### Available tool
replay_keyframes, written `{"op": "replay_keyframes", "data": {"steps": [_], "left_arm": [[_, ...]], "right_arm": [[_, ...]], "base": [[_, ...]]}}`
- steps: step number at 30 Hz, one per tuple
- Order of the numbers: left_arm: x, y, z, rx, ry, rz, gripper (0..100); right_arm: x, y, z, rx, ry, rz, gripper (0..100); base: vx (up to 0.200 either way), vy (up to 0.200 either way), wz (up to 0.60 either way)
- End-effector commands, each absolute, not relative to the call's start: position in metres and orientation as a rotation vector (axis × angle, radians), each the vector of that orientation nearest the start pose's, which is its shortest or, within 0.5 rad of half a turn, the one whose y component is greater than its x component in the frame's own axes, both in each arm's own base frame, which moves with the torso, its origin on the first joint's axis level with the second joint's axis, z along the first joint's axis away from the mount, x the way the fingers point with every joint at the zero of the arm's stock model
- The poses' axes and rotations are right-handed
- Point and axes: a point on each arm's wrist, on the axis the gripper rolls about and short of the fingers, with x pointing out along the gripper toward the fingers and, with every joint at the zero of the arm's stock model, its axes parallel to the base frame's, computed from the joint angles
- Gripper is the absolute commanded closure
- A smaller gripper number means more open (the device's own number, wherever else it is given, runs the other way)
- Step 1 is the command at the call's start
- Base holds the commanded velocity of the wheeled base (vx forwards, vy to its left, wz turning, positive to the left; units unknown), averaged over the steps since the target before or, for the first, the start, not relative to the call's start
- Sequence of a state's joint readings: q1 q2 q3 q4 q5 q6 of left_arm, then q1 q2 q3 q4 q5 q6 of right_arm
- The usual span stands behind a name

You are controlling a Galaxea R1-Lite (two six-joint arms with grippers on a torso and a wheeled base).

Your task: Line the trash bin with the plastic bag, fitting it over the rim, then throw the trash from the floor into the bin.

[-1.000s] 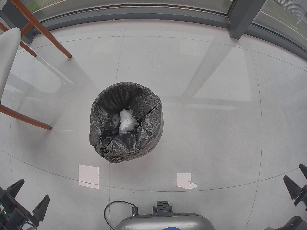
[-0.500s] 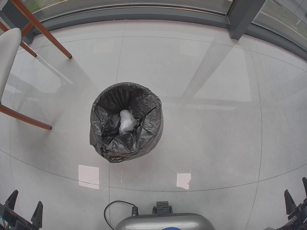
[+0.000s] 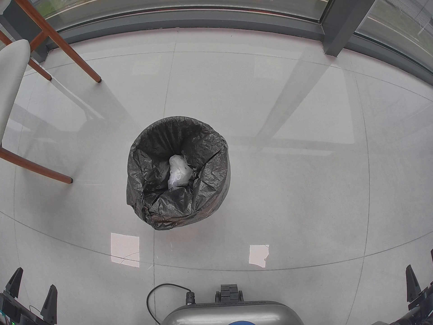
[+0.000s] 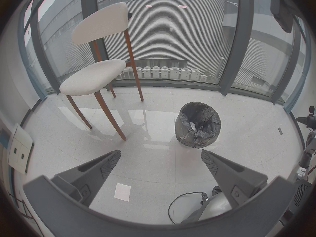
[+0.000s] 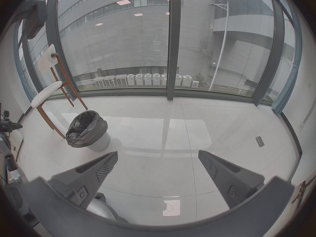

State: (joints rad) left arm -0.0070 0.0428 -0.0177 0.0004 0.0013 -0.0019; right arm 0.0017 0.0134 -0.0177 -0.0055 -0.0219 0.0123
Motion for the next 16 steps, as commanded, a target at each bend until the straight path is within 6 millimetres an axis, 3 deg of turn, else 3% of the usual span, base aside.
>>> {"op": "replay_keyframes", "data": {"steps": [1, 16], "left_arm": [[-0.0195, 0.0003, 0.0765, 0.017, 0.041, 0.000, 0], [-0.0195, 0.0002, 0.0762, 0.006, 0.044, 0.001, 0]], "right_arm": [[-0.0228, -0.0006, 0.0761, 0.011, -0.006, -0.020, 0], [-0.0228, -0.0002, 0.0758, 0.000, -0.003, -0.011, 0]], "base": [[0.000, 0.000, 0.00], [0.000, 0.000, 0.00]]}}
